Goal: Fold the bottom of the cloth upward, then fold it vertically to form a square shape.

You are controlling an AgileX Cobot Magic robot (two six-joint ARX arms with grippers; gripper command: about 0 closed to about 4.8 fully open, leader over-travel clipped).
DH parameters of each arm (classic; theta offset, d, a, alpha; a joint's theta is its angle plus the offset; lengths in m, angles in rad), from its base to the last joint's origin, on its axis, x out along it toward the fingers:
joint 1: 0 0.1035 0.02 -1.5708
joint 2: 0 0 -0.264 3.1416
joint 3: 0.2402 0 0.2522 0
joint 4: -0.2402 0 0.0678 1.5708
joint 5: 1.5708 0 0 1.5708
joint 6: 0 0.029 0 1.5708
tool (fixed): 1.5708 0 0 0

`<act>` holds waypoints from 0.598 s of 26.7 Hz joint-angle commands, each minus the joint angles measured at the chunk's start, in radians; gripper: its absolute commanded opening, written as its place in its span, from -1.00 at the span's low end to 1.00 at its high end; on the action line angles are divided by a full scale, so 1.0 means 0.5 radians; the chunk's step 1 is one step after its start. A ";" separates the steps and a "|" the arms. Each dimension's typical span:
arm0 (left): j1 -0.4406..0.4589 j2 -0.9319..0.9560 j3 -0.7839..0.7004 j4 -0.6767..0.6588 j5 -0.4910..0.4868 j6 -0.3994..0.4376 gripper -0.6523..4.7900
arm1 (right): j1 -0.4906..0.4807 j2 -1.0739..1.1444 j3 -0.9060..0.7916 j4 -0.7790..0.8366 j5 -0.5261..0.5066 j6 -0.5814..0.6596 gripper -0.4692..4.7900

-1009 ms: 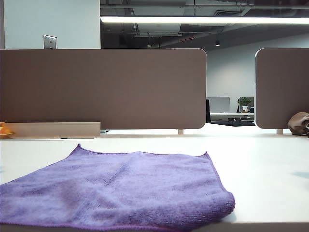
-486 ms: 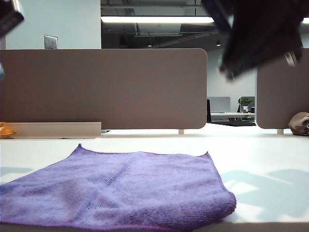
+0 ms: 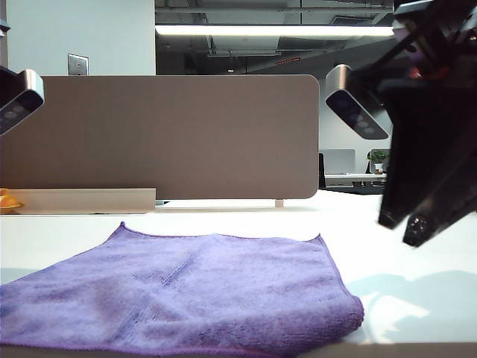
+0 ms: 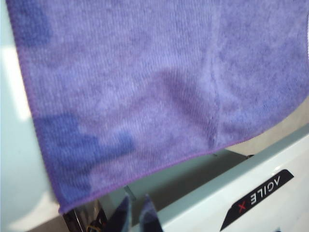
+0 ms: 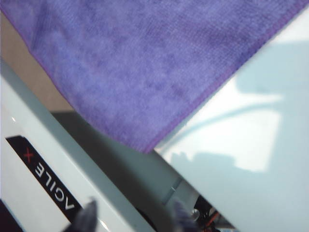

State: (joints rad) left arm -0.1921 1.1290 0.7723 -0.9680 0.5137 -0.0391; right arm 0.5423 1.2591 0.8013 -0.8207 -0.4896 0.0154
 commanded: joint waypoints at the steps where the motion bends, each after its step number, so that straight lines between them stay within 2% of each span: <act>1: 0.000 -0.006 -0.009 0.028 -0.011 0.004 -0.35 | 0.002 0.000 0.002 0.088 -0.004 0.027 0.07; 2: 0.000 -0.005 -0.009 0.028 -0.018 0.002 -0.31 | 0.002 0.003 0.002 0.092 -0.003 0.034 0.07; 6: 0.000 -0.005 -0.020 0.024 -0.265 -0.025 -0.31 | 0.002 0.053 0.001 0.119 -0.003 0.074 0.07; 11: 0.000 -0.005 -0.045 0.017 -0.341 -0.059 -0.32 | 0.002 0.160 0.001 0.166 -0.007 0.137 0.07; 16: 0.001 -0.005 -0.081 0.023 -0.380 -0.102 -0.32 | 0.003 0.295 0.001 0.201 -0.134 0.141 0.07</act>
State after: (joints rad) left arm -0.1917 1.1290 0.7345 -0.9607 0.3359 -0.0834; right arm 0.5419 1.3952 0.8009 -0.7372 -0.5179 0.0853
